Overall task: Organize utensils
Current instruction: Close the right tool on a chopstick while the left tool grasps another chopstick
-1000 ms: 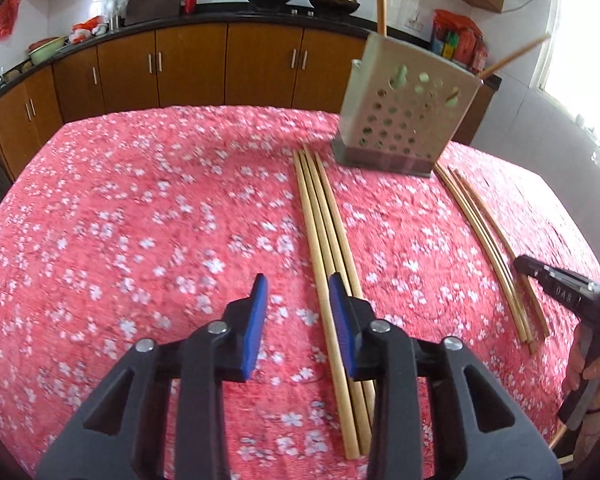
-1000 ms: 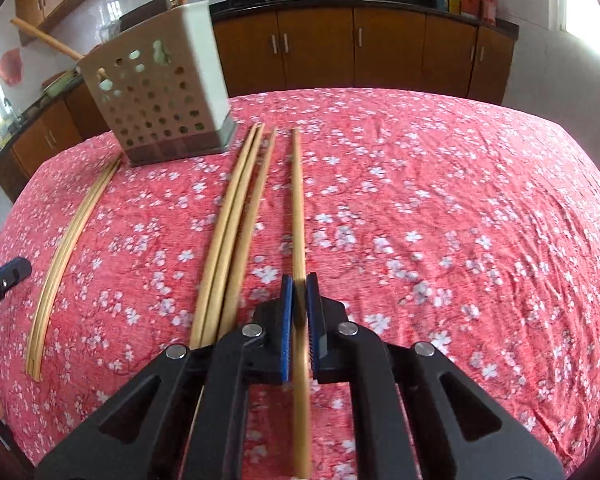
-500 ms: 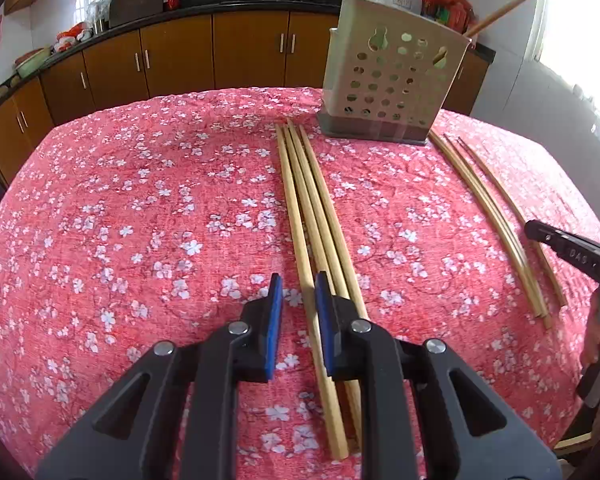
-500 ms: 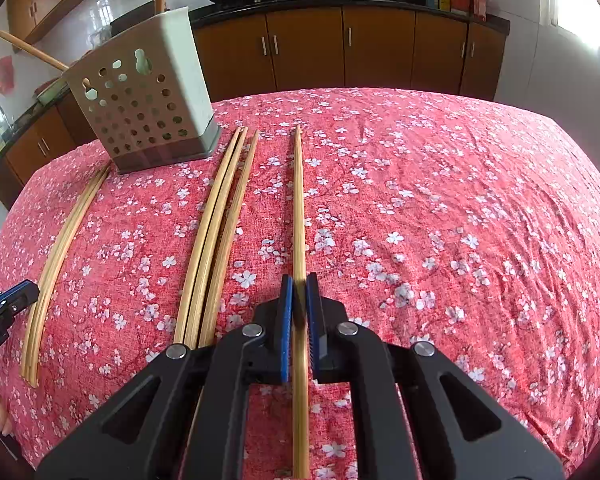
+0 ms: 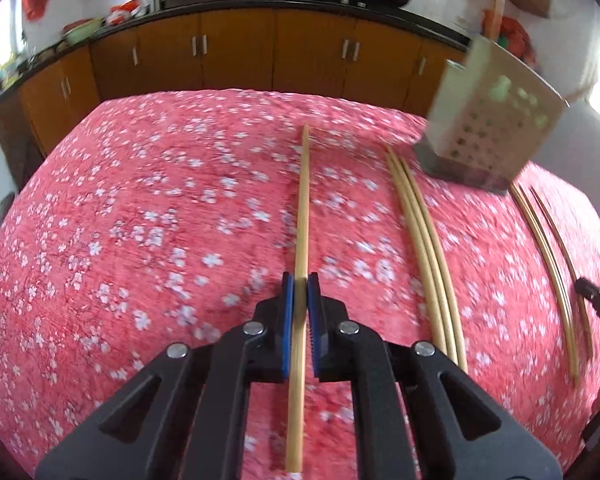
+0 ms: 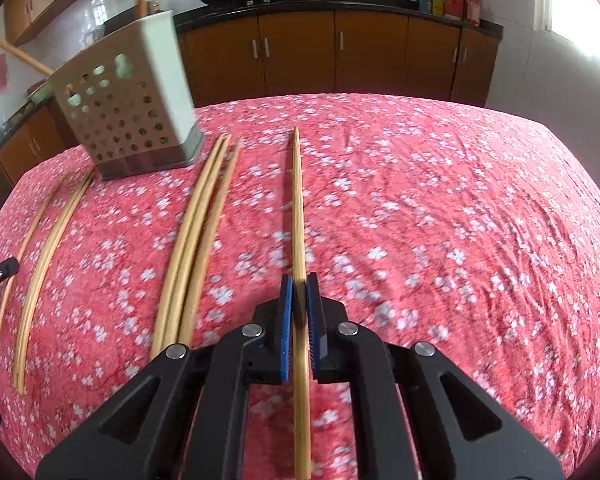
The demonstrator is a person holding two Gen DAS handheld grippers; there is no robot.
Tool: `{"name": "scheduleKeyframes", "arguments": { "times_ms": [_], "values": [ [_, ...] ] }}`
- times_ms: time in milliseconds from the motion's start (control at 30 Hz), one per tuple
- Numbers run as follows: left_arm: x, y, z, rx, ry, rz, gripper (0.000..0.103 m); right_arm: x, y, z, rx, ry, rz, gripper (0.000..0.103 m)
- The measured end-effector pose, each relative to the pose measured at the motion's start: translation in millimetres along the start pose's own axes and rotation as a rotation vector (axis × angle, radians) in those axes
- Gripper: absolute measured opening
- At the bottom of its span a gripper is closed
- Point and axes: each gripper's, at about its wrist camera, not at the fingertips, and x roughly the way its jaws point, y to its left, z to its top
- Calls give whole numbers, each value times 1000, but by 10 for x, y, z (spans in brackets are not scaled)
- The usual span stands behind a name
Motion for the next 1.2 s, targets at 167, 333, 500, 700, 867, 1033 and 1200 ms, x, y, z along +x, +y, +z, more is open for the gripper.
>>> {"name": "scheduleKeyframes", "arguments": {
  "times_ms": [167,333,500,700,867,1033,1200],
  "values": [
    [-1,48,-11,-10,-1,-11,10,30,-93,41,37,-1,1,8],
    [-4,85,-15,-26,-2,-27,10,44,-52,52,16,0,-22,8],
    [-12,94,-35,-26,-3,-26,10,53,-60,60,25,0,-11,8],
    [-18,103,-25,-37,-3,-36,10,37,-94,48,31,1,-4,9],
    [-21,103,-14,-41,-3,-39,10,38,-94,50,31,1,-5,9],
    [-28,102,-7,-43,-3,-39,10,40,-91,52,31,1,-5,9],
    [-29,107,3,-42,-2,-39,10,43,-85,53,32,1,-4,9]
  ]
}}
